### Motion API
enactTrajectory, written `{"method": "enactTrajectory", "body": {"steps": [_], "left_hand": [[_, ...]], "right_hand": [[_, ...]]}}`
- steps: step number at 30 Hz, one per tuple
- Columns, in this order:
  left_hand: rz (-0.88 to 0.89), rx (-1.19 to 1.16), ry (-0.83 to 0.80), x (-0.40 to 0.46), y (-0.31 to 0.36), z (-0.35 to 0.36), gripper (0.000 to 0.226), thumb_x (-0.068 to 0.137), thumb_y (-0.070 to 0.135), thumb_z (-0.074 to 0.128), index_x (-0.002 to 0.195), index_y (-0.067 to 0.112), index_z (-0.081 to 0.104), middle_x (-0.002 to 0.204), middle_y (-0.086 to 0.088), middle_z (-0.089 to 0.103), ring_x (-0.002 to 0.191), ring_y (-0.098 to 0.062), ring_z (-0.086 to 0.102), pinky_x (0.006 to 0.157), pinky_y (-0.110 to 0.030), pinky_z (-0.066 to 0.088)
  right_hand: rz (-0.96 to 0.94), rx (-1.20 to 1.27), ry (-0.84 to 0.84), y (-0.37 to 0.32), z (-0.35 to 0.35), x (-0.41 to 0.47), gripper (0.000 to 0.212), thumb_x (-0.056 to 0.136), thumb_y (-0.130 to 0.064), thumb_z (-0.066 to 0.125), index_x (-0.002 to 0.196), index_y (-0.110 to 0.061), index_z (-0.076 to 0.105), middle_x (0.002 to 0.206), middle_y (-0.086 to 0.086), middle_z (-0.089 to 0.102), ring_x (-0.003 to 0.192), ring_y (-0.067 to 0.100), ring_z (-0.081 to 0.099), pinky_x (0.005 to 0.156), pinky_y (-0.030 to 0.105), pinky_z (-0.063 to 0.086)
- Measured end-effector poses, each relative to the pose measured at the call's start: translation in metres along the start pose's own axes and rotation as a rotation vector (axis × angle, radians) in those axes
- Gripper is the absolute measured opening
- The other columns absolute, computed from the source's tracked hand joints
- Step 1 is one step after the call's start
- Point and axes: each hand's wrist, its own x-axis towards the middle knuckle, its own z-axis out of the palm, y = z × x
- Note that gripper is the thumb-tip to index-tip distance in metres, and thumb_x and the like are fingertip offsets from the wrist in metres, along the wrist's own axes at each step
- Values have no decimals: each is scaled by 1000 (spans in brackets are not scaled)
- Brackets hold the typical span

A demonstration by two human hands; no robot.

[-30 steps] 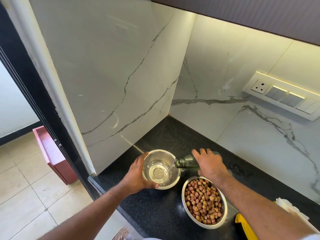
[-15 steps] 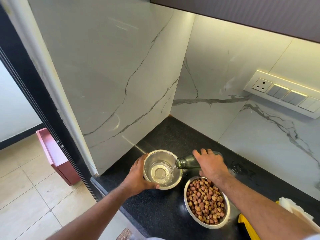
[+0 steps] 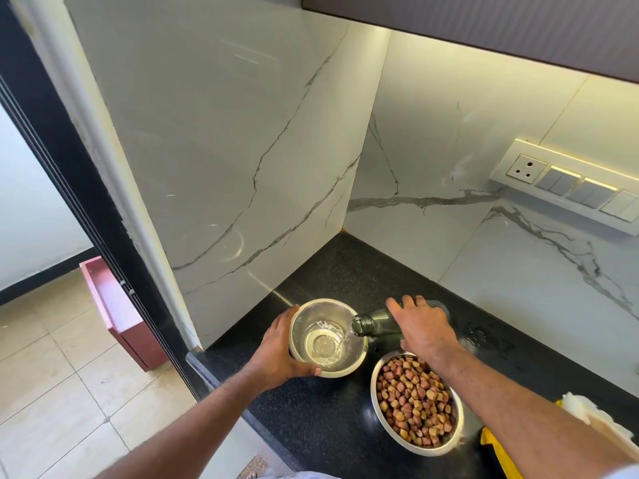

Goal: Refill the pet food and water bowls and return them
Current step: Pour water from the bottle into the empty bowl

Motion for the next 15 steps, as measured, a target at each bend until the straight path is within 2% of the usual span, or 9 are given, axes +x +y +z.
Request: {"method": "enactTrajectory", "body": {"steps": [7,12,15], "left_hand": [[17,19,-11,-1,1,-1,127,48,55,96,148,47,17,154,14,31,145,-13,29,121,-51,31],[16,38,-16,-1,5,-5,135,47,57,95,154,38,15,158,9,28,148,-16,25,123,-52,26],[8,52,-19,-2,5,-5,134,47,57,95,152,42,14,157,11,28,147,-15,26,123,-52,28]], "right_hand": [[7,-2,-10,0,-1,0,90,83,-33,84,154,-27,28,147,12,50,138,34,48,94,47,59],[8,-6,-4,0,0,-1,89,83,-32,83,153,-27,29,147,12,51,137,34,49,93,46,60],[7,-12,-3,1,-1,-1,89,83,-31,83,153,-26,29,147,13,50,137,34,49,93,46,60]]}}
